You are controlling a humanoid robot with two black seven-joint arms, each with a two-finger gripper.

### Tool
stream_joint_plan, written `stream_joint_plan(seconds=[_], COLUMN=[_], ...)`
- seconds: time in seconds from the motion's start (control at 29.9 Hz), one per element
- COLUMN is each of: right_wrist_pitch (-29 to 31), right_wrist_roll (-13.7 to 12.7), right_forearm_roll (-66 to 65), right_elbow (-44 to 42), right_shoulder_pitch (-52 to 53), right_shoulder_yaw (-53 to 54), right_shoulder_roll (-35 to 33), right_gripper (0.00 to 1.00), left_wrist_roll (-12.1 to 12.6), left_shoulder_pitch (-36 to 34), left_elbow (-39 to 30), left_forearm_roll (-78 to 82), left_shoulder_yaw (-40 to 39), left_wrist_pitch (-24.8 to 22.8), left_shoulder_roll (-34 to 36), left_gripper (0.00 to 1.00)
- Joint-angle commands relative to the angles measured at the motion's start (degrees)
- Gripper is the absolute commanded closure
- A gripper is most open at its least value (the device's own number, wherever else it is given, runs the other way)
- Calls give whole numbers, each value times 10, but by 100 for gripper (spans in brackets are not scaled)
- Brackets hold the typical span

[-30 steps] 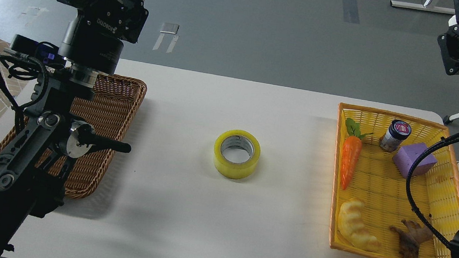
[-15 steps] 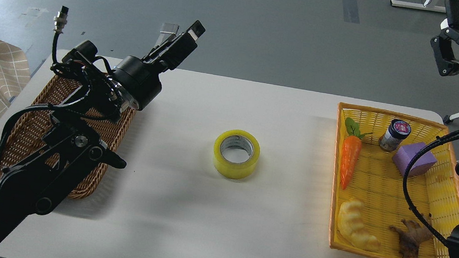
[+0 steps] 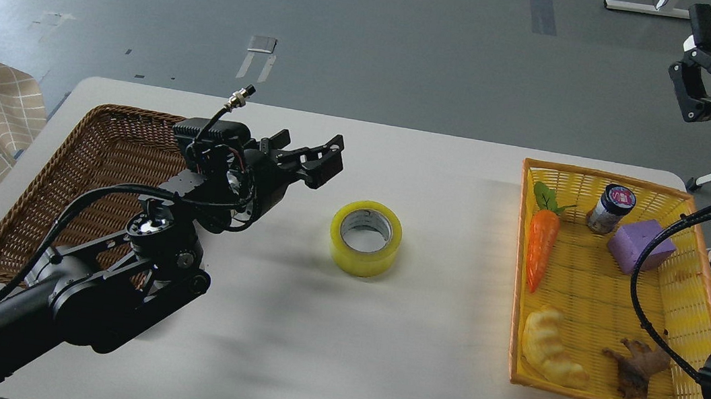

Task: Place and transfer tape with both arms
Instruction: 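Reach the left gripper toward the tape roll on the table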

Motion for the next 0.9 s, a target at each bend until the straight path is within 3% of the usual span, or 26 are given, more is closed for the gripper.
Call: stream_joint_plan(seconds=[0.0, 0.2, 0.57, 0.87], right_wrist_pitch=[0, 0, 0, 0], right_wrist_roll=[0, 0, 0, 0], right_forearm_roll=[0, 0, -1, -1], right_elbow=[1, 4, -1, -3], right_shoulder_pitch=[3, 9, 10, 3], right_shoulder_yaw=[0, -12, -28, -28], right_shoulder_roll=[1, 1, 0, -4], right_gripper=[0, 0, 0, 0], left_wrist_roll=[13, 51, 52, 51], left_shoulder_pitch=[0, 4, 15, 6], left_elbow=[14, 15, 28, 74], left_forearm_roll=[34, 34, 34, 34], left_shoulder_yaw=[2, 3, 22, 23], left_wrist_pitch=[-31, -52, -55, -55], left_shoulder_roll=[-7, -15, -103, -109], left_gripper=[2, 2, 2, 2])
